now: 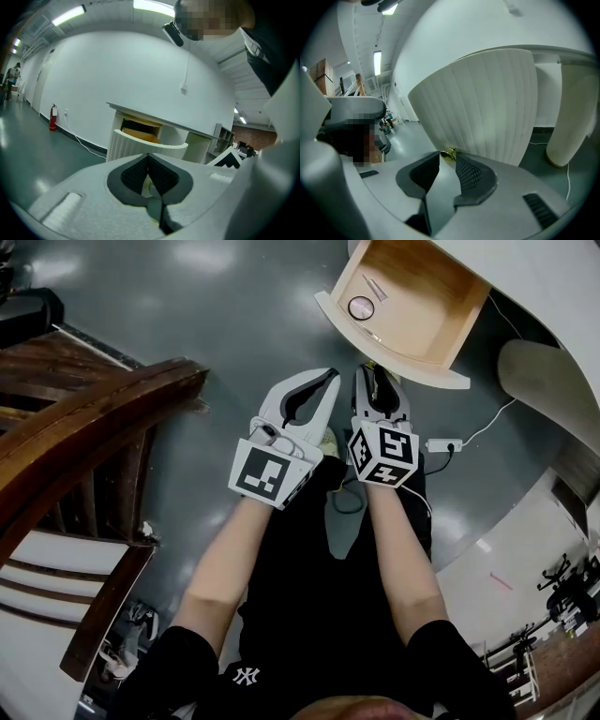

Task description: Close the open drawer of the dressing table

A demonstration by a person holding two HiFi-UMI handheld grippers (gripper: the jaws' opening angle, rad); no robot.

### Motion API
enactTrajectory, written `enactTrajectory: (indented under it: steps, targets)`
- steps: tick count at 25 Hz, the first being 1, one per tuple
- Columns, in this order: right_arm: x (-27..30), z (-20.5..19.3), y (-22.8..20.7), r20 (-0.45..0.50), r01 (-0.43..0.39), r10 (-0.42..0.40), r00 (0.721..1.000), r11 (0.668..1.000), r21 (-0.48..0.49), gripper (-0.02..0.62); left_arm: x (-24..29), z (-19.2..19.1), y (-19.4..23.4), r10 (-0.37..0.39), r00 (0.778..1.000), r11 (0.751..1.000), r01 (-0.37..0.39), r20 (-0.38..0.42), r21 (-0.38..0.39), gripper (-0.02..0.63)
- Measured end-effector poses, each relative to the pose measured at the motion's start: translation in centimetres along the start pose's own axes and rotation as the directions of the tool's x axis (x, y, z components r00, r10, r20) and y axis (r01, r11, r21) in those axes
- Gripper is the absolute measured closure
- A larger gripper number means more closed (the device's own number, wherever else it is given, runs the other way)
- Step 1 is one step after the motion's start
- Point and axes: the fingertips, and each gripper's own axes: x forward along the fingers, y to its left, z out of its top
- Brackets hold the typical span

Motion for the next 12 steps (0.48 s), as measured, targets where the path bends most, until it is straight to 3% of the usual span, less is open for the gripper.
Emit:
enactTrajectory:
  steps: [12]
  targets:
    - [1.8, 2.4, -1.5, 0.005, 0.016, -0.015, 1.000, 1.000, -0.003, 0.489, 2.1, 0.6, 0.9, 0.002, 1.000, 1.000, -0.002, 0.001, -0.013, 0.595]
